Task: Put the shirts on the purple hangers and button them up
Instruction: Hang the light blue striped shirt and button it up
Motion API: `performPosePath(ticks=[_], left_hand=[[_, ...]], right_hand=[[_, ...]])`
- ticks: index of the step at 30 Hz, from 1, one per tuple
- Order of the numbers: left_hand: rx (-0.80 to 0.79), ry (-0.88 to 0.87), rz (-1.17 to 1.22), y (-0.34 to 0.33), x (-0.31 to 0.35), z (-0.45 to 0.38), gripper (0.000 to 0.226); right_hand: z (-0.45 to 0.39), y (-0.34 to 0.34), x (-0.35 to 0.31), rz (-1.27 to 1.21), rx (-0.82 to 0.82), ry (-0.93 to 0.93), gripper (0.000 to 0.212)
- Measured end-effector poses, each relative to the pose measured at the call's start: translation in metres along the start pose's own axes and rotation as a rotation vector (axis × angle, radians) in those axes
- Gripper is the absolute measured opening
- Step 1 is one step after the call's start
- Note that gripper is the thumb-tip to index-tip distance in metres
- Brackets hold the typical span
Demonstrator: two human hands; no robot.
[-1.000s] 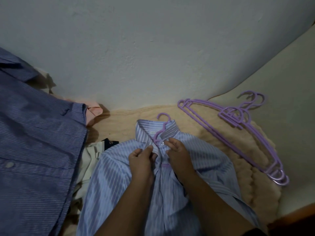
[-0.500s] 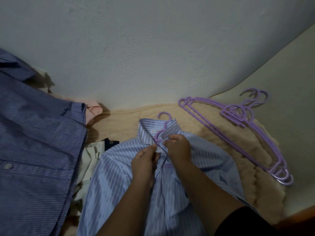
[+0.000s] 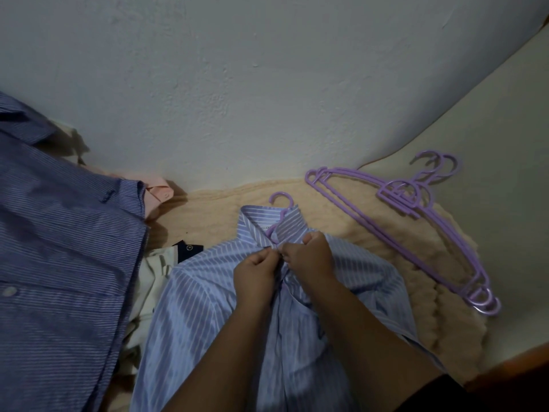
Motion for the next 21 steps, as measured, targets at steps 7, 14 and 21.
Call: performPosePath(ticks=[7,14,21], left_hand=[[-0.053,0.025,-0.029,0.001,-0.009,-0.009,0.005],[-0.114,0.029,-0.002,-0.001,-0.010,-0.011,0.016],[-0.113,0.118,0.143,0.000,-0.012,-0.007,0.017]], right_hand=[[-0.004,0.003,-0.004,0.012,-0.014,0.073,0.043],[-0.002,0.004,-0.013,0.132,-0.036,0.202,0.040],[0.010,-0.001,-0.012,0.118,-0.095,0.304,0.032]])
Point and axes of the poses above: each hand's wrist, its own z-axis away from the middle knuckle, its own y-axis out of the back of the hand, x = y × z, the point moved 10 cm from there along -z, towards the middle knuckle, and after that the axes turned 1 degree about -x, right-handed, at the moved point
